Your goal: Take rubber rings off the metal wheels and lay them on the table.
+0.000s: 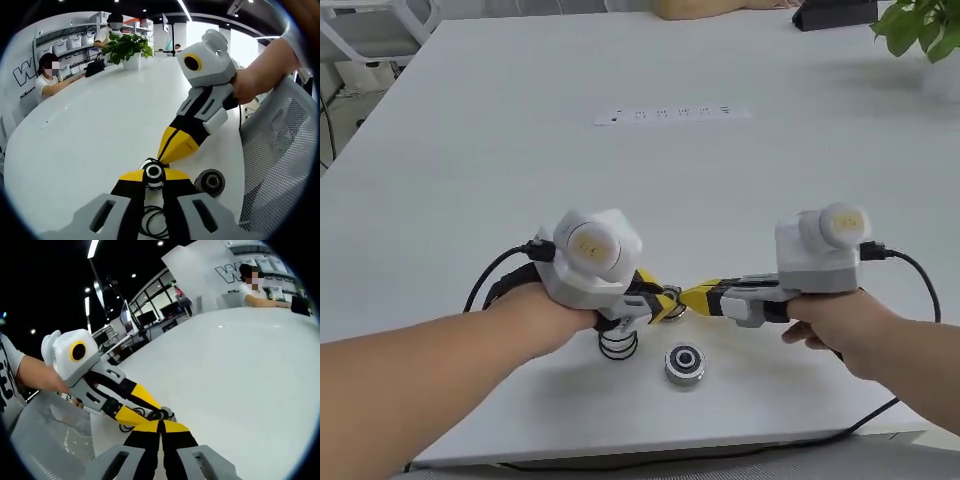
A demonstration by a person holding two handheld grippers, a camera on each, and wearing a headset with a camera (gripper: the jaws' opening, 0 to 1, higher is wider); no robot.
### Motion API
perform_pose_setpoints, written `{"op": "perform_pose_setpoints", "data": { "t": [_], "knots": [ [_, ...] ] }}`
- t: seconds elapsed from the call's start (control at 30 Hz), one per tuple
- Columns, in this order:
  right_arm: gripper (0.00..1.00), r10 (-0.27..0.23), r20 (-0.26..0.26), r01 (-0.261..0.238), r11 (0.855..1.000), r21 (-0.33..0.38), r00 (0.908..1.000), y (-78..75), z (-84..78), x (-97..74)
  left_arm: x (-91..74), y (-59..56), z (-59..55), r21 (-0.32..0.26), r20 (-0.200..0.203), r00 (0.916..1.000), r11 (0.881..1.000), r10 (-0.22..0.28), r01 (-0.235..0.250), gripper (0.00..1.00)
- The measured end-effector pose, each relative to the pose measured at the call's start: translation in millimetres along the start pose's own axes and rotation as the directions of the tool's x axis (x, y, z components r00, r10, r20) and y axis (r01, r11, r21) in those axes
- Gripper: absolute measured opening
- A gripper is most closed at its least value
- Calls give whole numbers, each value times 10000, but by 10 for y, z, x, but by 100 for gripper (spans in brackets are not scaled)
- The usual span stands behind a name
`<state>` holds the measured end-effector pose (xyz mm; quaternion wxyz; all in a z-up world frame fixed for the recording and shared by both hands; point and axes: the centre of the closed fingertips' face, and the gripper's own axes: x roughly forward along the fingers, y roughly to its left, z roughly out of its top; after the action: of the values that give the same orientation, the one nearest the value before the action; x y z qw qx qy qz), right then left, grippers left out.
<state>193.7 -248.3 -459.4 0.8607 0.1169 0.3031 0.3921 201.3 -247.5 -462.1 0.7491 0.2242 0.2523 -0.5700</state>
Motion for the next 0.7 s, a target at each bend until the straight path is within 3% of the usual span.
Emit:
{"op": "perform_pose_setpoints", "data": {
  "t": [0.7],
  "knots": [
    [0,475,50,-473,9980,-416,9989,83,35,0,0,-9,1,-41,-31,10000,10000,-13,13,7]
  ]
}}
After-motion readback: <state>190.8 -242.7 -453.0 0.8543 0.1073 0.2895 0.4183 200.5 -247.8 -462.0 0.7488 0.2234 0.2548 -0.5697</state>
